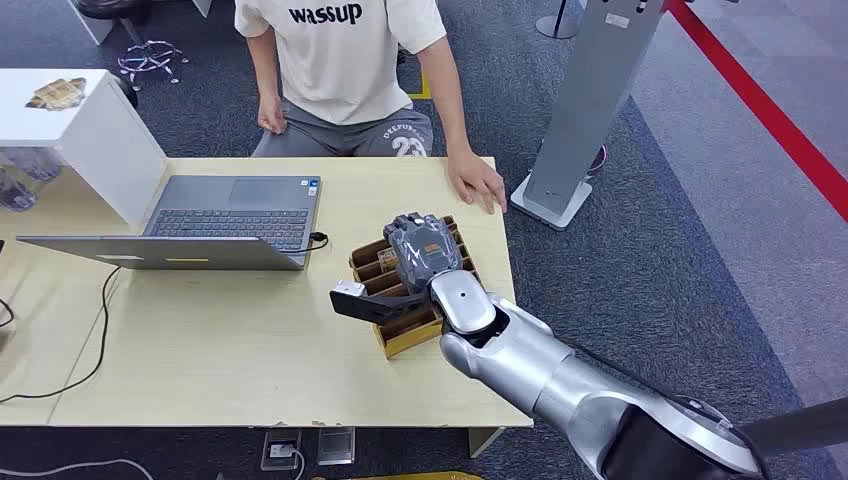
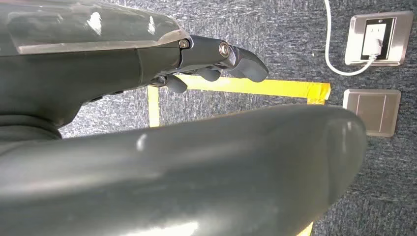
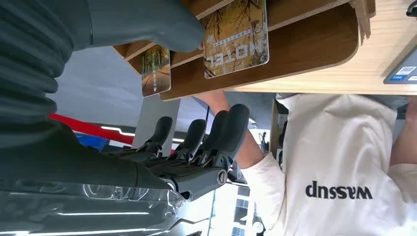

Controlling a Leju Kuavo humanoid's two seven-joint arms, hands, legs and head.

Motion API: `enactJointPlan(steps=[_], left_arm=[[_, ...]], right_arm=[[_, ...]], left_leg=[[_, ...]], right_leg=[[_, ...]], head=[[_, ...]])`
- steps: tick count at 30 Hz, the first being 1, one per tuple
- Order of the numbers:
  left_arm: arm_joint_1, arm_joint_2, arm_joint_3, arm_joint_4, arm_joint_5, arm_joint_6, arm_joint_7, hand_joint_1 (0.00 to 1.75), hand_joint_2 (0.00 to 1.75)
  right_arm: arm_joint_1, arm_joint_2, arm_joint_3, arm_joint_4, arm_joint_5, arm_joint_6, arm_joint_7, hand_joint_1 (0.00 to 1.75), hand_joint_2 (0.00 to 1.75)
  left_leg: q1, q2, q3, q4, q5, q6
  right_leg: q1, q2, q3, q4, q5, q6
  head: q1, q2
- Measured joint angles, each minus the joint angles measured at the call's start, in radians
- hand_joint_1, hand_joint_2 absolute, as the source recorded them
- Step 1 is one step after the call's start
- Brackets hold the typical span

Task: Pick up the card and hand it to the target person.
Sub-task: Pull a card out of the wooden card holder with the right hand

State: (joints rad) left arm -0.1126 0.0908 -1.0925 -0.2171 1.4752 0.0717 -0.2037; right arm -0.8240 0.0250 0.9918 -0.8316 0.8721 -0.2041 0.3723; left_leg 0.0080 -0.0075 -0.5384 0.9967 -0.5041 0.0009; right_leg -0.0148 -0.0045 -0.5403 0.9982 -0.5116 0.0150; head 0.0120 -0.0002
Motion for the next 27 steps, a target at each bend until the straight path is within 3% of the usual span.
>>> enactJointPlan(steps=[14, 27], left_arm=[[0.002, 0.0, 0.0, 0.0, 0.003, 0.001, 0.0, 0.0, 0.0], [0.004, 0.0, 0.0, 0.0, 0.009, 0.002, 0.0, 0.0, 0.0]], right_arm=[[0.007, 0.004, 0.0, 0.011, -0.016, 0.005, -0.013, 0.78, 1.75], [0.01, 0.005, 0.001, 0.024, -0.024, 0.003, -0.027, 0.65, 1.75]], left_leg=[[0.0, 0.0, 0.0, 0.0, 0.0, 0.0], [0.0, 0.0, 0.0, 0.0, 0.0, 0.0]], right_leg=[[0.0, 0.0, 0.0, 0.0, 0.0, 0.0], [0.0, 0.0, 0.0, 0.0, 0.0, 0.0]], head=[[0.0, 0.0], [0.0, 0.0]])
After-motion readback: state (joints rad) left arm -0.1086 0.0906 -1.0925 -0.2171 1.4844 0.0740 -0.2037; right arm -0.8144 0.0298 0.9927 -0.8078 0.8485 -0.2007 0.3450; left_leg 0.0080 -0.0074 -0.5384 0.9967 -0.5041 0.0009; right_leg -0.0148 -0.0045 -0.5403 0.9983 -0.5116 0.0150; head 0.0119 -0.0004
